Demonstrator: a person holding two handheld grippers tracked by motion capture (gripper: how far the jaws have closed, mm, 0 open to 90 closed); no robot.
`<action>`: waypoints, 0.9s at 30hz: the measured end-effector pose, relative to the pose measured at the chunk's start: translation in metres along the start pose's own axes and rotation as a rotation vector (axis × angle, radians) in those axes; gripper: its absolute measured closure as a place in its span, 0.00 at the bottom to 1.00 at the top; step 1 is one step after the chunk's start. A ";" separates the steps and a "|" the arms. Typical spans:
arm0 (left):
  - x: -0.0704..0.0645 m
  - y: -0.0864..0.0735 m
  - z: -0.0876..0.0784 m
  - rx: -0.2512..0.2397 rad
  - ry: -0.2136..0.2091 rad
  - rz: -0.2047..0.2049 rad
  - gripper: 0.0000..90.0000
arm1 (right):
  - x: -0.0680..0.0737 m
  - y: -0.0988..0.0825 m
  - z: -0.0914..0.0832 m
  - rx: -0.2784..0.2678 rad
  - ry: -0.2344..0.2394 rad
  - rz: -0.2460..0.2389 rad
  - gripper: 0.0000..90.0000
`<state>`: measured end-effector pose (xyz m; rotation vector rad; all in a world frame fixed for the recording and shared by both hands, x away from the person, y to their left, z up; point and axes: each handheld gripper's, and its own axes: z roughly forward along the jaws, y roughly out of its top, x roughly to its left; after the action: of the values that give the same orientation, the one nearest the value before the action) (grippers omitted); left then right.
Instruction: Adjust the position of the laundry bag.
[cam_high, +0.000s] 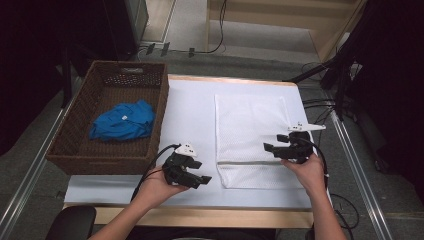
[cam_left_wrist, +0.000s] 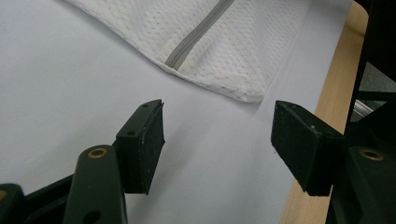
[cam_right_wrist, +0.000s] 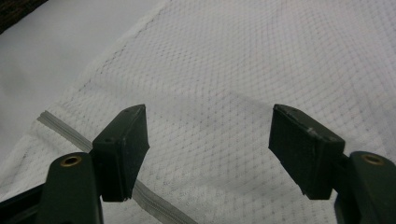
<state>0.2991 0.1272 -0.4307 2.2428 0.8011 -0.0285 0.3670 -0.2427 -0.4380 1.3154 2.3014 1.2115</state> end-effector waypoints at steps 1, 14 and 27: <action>0.001 0.001 0.001 0.008 0.000 0.000 0.39 | -0.001 0.000 0.000 0.007 0.007 0.002 0.34; 0.000 0.002 0.006 0.022 0.000 0.003 0.39 | 0.002 0.001 0.001 0.022 -0.008 0.008 0.40; 0.001 0.002 0.007 0.027 -0.012 0.010 0.41 | 0.002 0.000 0.001 0.039 -0.022 0.017 0.41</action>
<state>0.3026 0.1216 -0.4345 2.2701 0.7869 -0.0488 0.3663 -0.2407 -0.4388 1.3575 2.3138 1.1575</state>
